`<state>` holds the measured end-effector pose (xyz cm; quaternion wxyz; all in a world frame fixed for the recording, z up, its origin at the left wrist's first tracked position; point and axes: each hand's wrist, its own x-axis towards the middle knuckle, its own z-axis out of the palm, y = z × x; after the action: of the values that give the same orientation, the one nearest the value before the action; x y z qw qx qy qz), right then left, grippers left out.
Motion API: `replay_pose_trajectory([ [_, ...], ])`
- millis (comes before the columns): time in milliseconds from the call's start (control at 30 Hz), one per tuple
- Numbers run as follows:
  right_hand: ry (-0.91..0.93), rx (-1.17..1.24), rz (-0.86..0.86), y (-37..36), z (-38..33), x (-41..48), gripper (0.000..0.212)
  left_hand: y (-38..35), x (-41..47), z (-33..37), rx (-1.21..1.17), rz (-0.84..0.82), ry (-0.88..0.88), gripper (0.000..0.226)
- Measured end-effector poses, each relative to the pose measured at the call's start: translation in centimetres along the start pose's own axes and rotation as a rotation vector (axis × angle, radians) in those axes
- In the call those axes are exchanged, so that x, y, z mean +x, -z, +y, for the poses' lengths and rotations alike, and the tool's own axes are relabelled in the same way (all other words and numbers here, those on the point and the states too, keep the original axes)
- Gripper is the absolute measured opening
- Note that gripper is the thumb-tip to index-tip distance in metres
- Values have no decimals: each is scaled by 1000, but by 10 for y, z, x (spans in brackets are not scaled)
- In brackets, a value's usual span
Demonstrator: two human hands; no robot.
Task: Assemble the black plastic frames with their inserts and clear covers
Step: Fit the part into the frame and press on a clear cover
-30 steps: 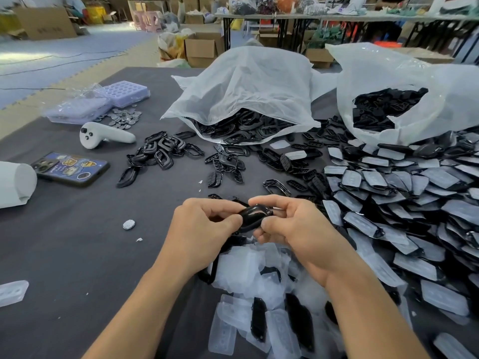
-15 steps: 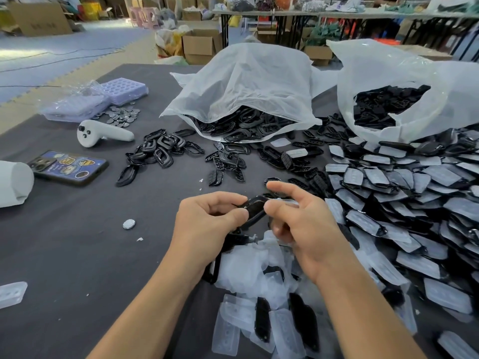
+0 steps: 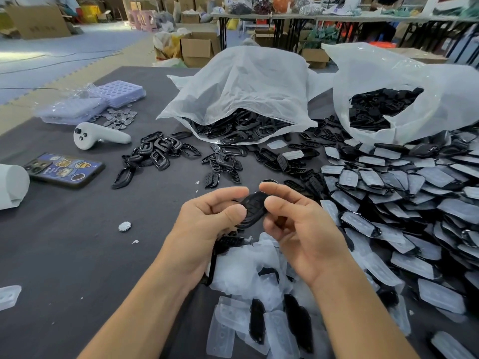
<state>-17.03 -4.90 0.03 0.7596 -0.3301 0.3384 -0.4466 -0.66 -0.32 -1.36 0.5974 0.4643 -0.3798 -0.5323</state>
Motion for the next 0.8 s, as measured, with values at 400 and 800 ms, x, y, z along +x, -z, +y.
replay_pose_trajectory([
  [400, 67, -217, 219, -10, 9, 1, 19, 0, -7, -3, 932, 529, -600, 39],
  [800, 255, -638, 266, 2, 10, 3, 23, -12, -11, -7, 1160, 230, -995, 6],
])
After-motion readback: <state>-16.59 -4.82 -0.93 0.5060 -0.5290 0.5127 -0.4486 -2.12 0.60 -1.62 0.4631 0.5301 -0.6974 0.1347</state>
